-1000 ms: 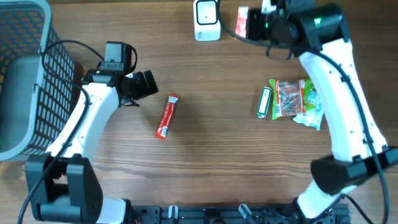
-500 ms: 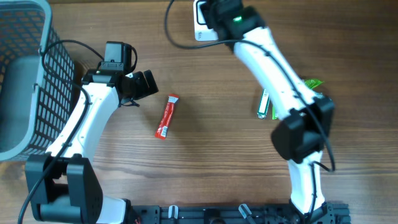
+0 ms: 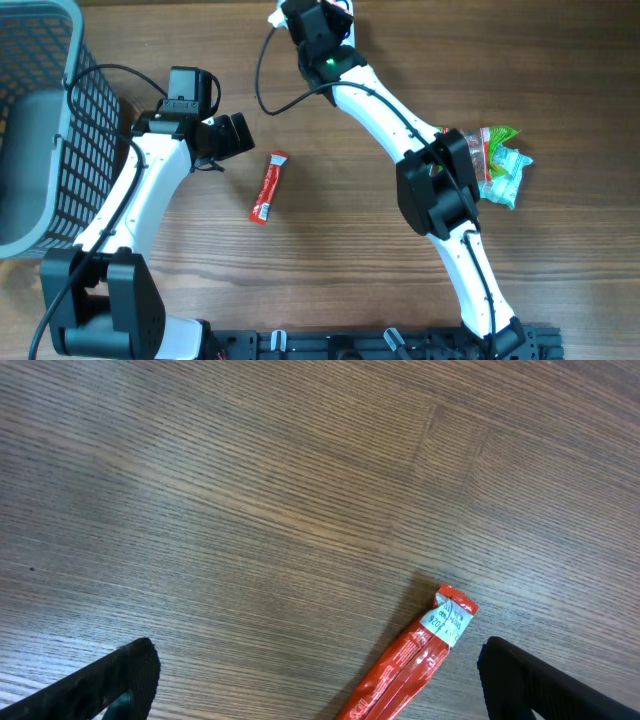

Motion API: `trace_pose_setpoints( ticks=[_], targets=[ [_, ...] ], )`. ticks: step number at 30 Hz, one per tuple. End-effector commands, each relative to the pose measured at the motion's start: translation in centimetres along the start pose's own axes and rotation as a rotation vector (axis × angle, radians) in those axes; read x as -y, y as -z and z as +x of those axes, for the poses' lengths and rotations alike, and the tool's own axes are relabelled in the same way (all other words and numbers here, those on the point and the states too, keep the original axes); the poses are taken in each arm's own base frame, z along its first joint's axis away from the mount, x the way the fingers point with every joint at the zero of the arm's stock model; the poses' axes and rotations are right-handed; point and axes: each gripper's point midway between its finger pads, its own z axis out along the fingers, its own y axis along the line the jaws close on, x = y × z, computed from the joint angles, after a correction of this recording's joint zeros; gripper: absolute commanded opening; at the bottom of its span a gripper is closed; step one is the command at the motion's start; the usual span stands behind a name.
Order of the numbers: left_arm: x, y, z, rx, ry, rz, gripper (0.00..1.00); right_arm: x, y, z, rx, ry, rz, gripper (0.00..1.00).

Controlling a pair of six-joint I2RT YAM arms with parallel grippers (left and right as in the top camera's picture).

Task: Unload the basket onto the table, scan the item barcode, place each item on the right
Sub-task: 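Lower the tissue pack onto the scanned pile and release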

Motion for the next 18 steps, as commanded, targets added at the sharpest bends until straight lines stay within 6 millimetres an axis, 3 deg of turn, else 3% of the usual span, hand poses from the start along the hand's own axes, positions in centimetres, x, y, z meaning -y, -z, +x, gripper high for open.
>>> trace_pose_setpoints(
  ticks=[1,6,10,15,18],
  targets=[
    [-0.1,-0.1,-0.1,-0.001,-0.003,-0.007,1.0,1.1,-0.5,0.6,-0.021,-0.015,0.03,0.04],
    [-0.1,-0.1,-0.1,-0.001,-0.003,-0.007,1.0,1.2,-0.7,0.8,-0.016,-0.035,0.022,0.04],
    [-0.1,-0.1,-0.1,-0.001,-0.003,-0.007,1.0,2.7,0.2,0.4,-0.001,-0.137,0.037,0.04],
    [-0.1,-0.1,-0.1,-0.001,-0.003,-0.007,1.0,6.0,4.8,-0.4,0.045,-0.402,-0.071,0.04],
    [-0.1,-0.1,-0.1,-0.001,-0.003,-0.007,1.0,7.0,8.6,1.0,-0.002,-0.531,-0.193,0.04]
  ],
)
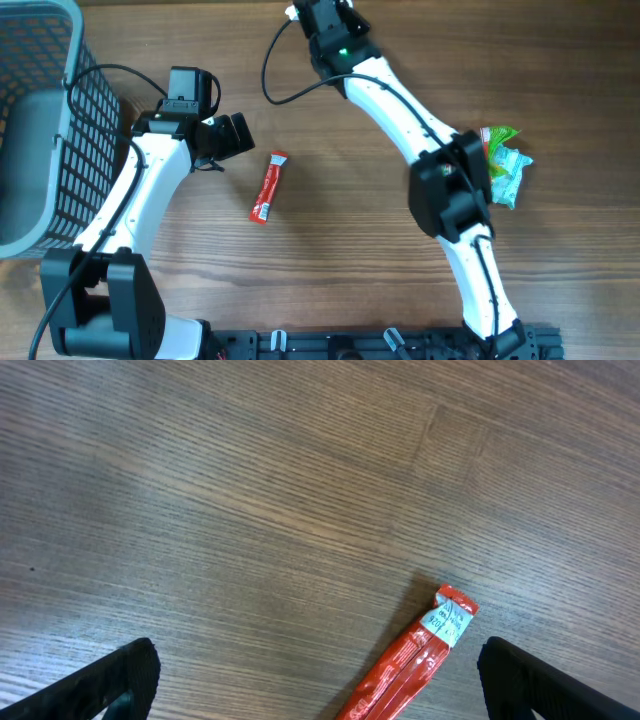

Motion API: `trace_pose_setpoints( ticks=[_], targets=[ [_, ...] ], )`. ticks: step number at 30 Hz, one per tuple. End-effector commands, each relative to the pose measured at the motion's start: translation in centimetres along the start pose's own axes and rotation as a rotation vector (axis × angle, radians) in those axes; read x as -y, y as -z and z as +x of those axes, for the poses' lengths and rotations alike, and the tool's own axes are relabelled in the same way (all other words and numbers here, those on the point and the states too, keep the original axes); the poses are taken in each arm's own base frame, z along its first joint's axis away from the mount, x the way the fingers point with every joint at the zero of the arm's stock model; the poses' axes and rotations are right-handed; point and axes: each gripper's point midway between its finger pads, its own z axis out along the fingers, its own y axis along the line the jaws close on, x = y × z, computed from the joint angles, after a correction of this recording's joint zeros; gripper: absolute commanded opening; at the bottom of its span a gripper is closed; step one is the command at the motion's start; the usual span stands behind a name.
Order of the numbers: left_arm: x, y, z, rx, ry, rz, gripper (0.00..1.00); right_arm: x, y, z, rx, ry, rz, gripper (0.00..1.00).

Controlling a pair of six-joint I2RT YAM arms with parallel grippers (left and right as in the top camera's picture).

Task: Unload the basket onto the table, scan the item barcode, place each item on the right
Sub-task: 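Lower the tissue pack onto the scanned pile and release, then move the right gripper to the red stick snack and grasp it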

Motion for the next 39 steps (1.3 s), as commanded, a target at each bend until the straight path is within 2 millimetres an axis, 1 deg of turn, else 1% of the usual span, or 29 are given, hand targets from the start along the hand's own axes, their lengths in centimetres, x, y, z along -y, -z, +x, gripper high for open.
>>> trace_pose_setpoints(
  ticks=[1,3,4,6,8,10,12,14,15,19,20,21,22,23,24,26,27,28,29,31,33,35,36,37,39],
  targets=[
    [-0.1,-0.1,-0.1,-0.001,-0.003,-0.007,1.0,4.7,7.8,-1.4,0.056,-0.316,-0.099,0.04],
    [-0.1,-0.1,-0.1,-0.001,-0.003,-0.007,1.0,4.3,10.1,1.2,-0.039,-0.303,-0.17,0.04],
    [-0.1,-0.1,-0.1,-0.001,-0.003,-0.007,1.0,3.8,11.4,3.2,-0.113,-0.272,-0.217,0.04],
    [-0.1,-0.1,-0.1,-0.001,-0.003,-0.007,1.0,3.0,12.7,6.2,-0.219,-0.218,-0.283,0.04],
    [-0.1,-0.1,-0.1,-0.001,-0.003,-0.007,1.0,2.0,13.8,10.4,-0.381,-0.177,-0.363,0.04],
    [-0.1,-0.1,-0.1,-0.001,-0.003,-0.007,1.0,1.9,14.1,13.7,-0.52,-0.238,-0.369,0.04],
    [-0.1,-0.1,-0.1,-0.001,-0.003,-0.007,1.0,2.2,14.2,16.8,-0.652,-0.331,-0.346,0.04],
    [-0.1,-0.1,-0.1,-0.001,-0.003,-0.007,1.0,2.5,13.8,19.0,-0.734,-0.388,-0.326,0.04],
    [-0.1,-0.1,-0.1,-0.001,-0.003,-0.007,1.0,2.6,13.4,20.4,-0.78,-0.409,-0.317,0.04],
    [-0.1,-0.1,-0.1,-0.001,-0.003,-0.007,1.0,2.2,12.7,23.9,-0.891,-0.442,-0.309,0.05],
    [-0.1,-0.1,-0.1,-0.001,-0.003,-0.007,1.0,1.4,12.5,24.9,-0.923,-0.447,-0.329,0.11],
    [-0.1,-0.1,-0.1,-0.001,-0.003,-0.007,1.0,1.0,12.4,25.5,-0.94,-0.44,-0.332,0.19],
    [-0.1,-0.1,-0.1,-0.001,-0.003,-0.007,1.0,0.6,12.3,26.0,-0.953,-0.433,-0.335,0.31],
    [-0.1,-0.1,-0.1,-0.001,-0.003,-0.007,1.0,0.2,12.2,26.4,-0.964,-0.427,-0.337,0.56],
    [-0.1,-0.1,-0.1,-0.001,-0.003,-0.007,1.0,-0.1,12.1,26.8,-0.974,-0.42,-0.336,1.0],
    [-0.1,-0.1,-0.1,-0.001,-0.003,-0.007,1.0,-0.6,11.6,26.9,-0.97,-0.455,-0.325,1.0],
    [-0.1,-0.1,-0.1,-0.001,-0.003,-0.007,1.0,-1.3,11.3,26.4,-0.956,-0.506,-0.347,1.0],
    [-0.1,-0.1,-0.1,-0.001,-0.003,-0.007,1.0,-3.1,11.1,24.6,-0.91,-0.564,-0.455,1.0],
    [-0.1,-0.1,-0.1,-0.001,-0.003,-0.007,1.0,-4.8,11.2,22.8,-0.859,-0.58,-0.566,1.0],
    [-0.1,-0.1,-0.1,-0.001,-0.003,-0.007,1.0,-7.3,11.8,19.7,-0.769,-0.592,-0.71,1.0],
    [-0.1,-0.1,-0.1,-0.001,-0.003,-0.007,1.0,-9.4,12.3,16.6,-0.687,-0.622,-0.795,1.0],
    [-0.1,-0.1,-0.1,-0.001,-0.003,-0.007,1.0,-11.8,13.2,12.6,-0.6,-0.69,-0.886,1.0],
    [-0.1,-0.1,-0.1,-0.001,-0.003,-0.007,1.0,-12.7,13.7,11.1,-0.573,-0.726,-0.924,1.0],
    [-0.1,-0.1,-0.1,-0.001,-0.003,-0.007,1.0,-13.7,14.6,9.8,-0.575,-0.78,-0.968,1.0],
    [-0.1,-0.1,-0.1,-0.001,-0.003,-0.007,1.0,-15.0,15.7,8.5,-0.594,-0.841,-0.985,1.0]
  ],
)
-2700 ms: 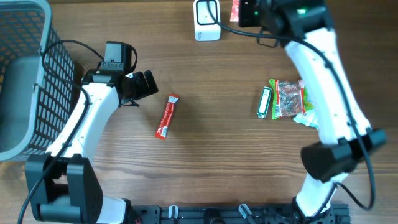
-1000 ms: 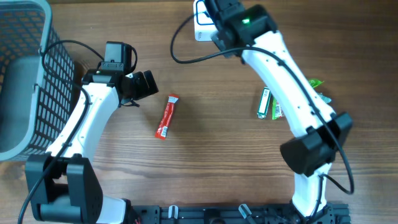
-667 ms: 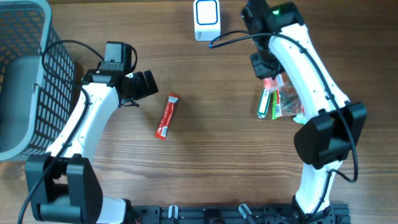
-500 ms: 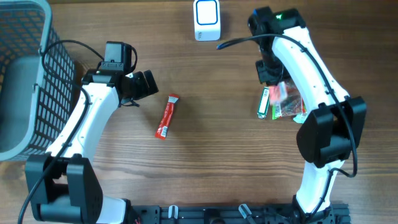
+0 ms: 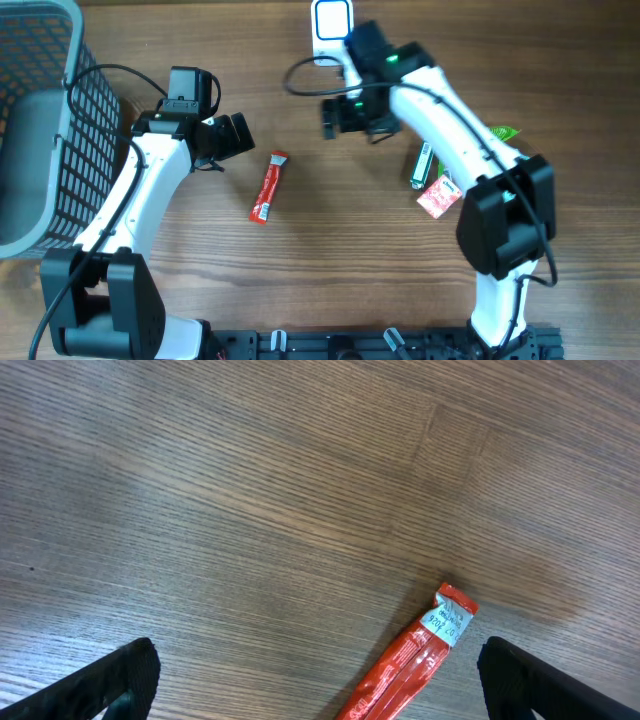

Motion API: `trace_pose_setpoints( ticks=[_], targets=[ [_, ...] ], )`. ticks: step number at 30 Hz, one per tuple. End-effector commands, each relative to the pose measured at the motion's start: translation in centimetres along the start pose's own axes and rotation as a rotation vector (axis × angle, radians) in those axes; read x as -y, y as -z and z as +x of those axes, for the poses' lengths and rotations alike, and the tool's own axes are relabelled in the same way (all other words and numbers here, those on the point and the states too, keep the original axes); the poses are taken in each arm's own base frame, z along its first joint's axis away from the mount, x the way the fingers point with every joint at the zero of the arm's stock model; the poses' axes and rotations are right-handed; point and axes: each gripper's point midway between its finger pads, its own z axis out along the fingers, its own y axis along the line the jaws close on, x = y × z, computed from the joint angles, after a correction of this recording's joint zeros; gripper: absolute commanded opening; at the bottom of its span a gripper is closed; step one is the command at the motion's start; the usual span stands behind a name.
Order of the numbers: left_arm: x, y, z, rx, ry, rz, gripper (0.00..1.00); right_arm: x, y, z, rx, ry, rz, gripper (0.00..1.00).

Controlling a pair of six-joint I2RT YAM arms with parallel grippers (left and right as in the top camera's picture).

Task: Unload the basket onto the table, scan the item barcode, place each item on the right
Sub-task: 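Move the right gripper to the red stick snack and grasp it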

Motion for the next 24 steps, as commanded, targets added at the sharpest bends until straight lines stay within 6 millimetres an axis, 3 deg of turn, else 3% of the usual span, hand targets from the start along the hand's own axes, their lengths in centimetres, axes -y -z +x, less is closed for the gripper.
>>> trace_pose_setpoints(
  ticks=[1,3,7,10,14,21,24],
  targets=[
    [-0.1,-0.1,-0.1,-0.001,-0.003,-0.007,1.0,-5.5,-0.9,1.4,-0.063,-0.132,-0.167,0.94],
    [-0.1,-0.1,-0.1,-0.001,-0.003,-0.007,1.0,-6.9,-1.0,1.5,-0.052,-0.119,-0.18,0.66],
    [-0.1,-0.1,-0.1,-0.001,-0.003,-0.007,1.0,-9.4,-2.3,2.2,-0.051,-0.222,-0.197,0.64],
    [-0.1,-0.1,-0.1,0.0,-0.003,-0.007,1.0,-11.6,-3.8,3.2,-0.045,-0.251,-0.226,0.51],
    [-0.1,-0.1,-0.1,-0.001,-0.003,-0.007,1.0,-12.3,-5.8,4.4,-0.017,-0.359,-0.171,0.38],
    [-0.1,-0.1,-0.1,-0.001,-0.003,-0.007,1.0,-14.3,-8.3,5.6,0.009,-0.458,-0.221,0.39],
    [-0.1,-0.1,-0.1,-0.001,-0.003,-0.007,1.0,-15.0,-9.5,5.9,0.035,-0.461,-0.263,0.33]
  ],
)
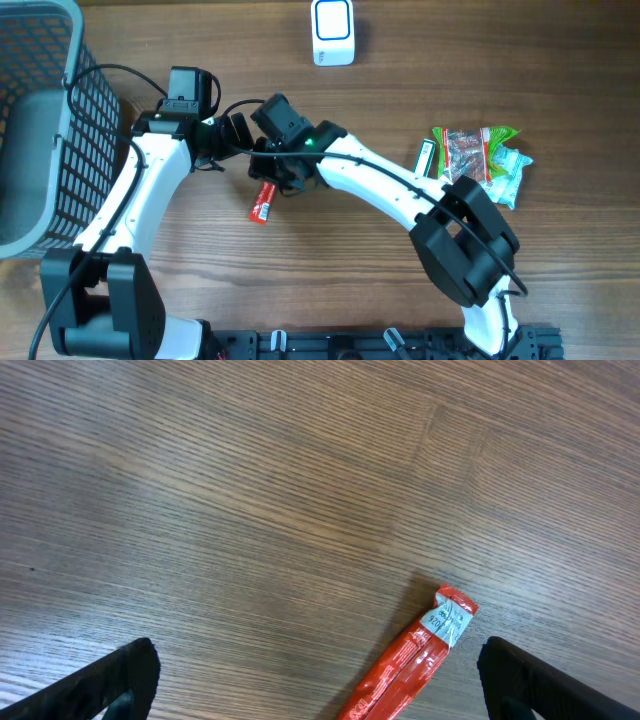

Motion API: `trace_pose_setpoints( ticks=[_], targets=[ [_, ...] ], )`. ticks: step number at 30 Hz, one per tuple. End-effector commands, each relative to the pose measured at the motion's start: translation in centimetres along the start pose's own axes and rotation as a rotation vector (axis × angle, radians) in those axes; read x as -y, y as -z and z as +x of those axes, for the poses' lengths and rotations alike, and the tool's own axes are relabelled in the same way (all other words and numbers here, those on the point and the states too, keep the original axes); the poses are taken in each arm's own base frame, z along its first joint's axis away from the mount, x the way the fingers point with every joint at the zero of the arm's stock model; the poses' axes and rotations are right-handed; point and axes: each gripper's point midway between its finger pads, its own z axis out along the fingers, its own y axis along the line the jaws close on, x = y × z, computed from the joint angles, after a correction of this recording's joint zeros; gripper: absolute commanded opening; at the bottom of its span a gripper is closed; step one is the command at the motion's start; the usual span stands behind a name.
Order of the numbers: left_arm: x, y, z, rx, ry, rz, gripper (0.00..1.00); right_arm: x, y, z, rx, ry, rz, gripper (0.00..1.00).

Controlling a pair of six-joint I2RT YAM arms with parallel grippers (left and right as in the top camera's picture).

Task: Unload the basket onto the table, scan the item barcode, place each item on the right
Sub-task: 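Move the right gripper to the red stick snack and grasp it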

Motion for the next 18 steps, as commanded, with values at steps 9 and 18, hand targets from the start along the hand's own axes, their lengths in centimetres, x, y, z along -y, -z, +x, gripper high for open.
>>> trace_pose_setpoints(
  ticks=[9,18],
  targets=[
    [-0.1,-0.1,-0.1,-0.001,-0.004,-0.007,1.0,7.1,-3.6,-0.4,0.172,-0.133,0.131,0.36],
    [-0.1,-0.1,-0.1,-0.001,-0.004,-0.007,1.0,12.7,-1.1,-3.0,0.215,-0.231,0.307,0.23]
  ],
)
